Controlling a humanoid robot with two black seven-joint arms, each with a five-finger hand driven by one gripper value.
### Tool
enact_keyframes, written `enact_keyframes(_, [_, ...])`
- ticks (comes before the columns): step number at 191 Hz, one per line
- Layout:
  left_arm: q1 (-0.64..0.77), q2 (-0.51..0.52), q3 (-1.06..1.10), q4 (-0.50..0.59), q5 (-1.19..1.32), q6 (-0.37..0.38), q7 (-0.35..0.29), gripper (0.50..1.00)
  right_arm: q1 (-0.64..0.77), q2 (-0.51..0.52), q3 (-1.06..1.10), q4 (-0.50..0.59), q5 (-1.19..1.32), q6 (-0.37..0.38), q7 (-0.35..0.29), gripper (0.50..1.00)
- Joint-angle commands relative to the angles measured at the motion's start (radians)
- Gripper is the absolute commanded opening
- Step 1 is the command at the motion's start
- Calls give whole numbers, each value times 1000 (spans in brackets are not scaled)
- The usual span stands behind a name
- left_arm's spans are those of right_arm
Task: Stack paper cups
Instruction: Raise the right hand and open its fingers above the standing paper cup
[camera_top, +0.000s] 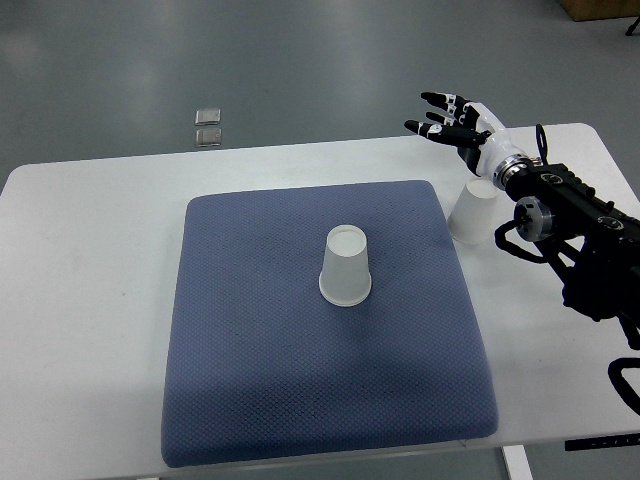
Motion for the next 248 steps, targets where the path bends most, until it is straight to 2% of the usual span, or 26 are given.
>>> enact_keyframes(1, [0,0,-5,0,0,0,-1,1000,1,0,0,0,-1,0,0,915])
enact_keyframes(95, [2,0,-1,11,0,2,0,1000,1,-4,8,-37,11,1,6,915])
enact_keyframes(248, [2,0,0,11,0,2,0,1000,11,-17,12,-37,13,0,6,915])
